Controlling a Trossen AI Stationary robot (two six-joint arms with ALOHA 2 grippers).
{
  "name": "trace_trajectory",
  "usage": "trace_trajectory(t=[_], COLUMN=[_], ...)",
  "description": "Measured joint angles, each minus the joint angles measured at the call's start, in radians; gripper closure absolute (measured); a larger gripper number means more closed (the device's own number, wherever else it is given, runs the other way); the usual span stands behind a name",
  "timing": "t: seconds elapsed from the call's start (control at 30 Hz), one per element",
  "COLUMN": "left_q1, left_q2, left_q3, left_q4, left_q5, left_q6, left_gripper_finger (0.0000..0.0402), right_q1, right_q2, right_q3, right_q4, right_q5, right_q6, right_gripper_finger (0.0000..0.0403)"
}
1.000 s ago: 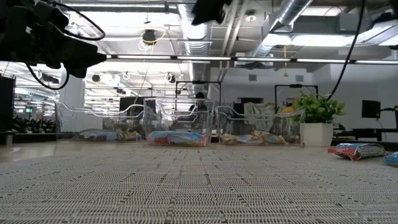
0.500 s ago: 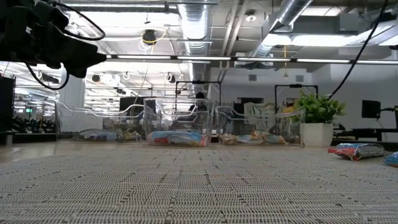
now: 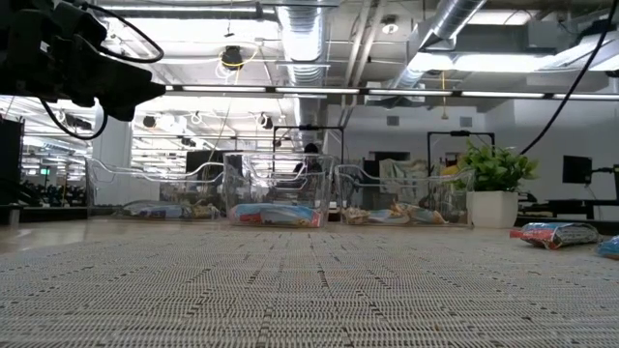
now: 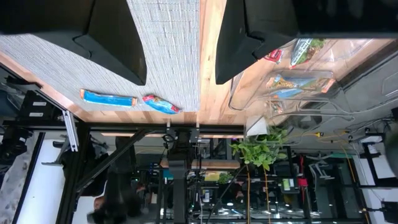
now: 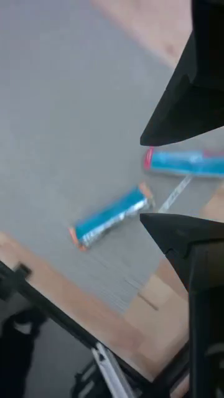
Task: Pick and place Granola Bars by type
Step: Put the yellow granola bar into the right transparent bin
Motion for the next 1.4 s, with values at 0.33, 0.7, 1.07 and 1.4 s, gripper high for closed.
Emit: trace_trajectory(t=[0.33,0.7,1.07,1.4], left_q1=[0.000,0.000,0.000,0.000], left_q2=[0.000,0.000,0.000,0.000], left_q3=[0.000,0.000,0.000,0.000], left_q4=[0.000,0.000,0.000,0.000], left_q5=[0.000,0.000,0.000,0.000], left_q6=[0.000,0.000,0.000,0.000], left_gripper_finger=[0.0216,0.0216,0.0216,0.0216], right_q1=[0.219,0.293,0.308,0.314], right_q2=[-0.018,0.031,0.204,0.296], right_q3=[-0.302,-0.531,-0.535,-0.529], right_q4=[0.216,0.477,0.649,0.680], right_q5=[0.023,0.260,0.263,0.261], right_q6=[0.055,0.056,0.081,0.072], right_gripper_finger=[0.0230,0.0221,0.0156,0.0173])
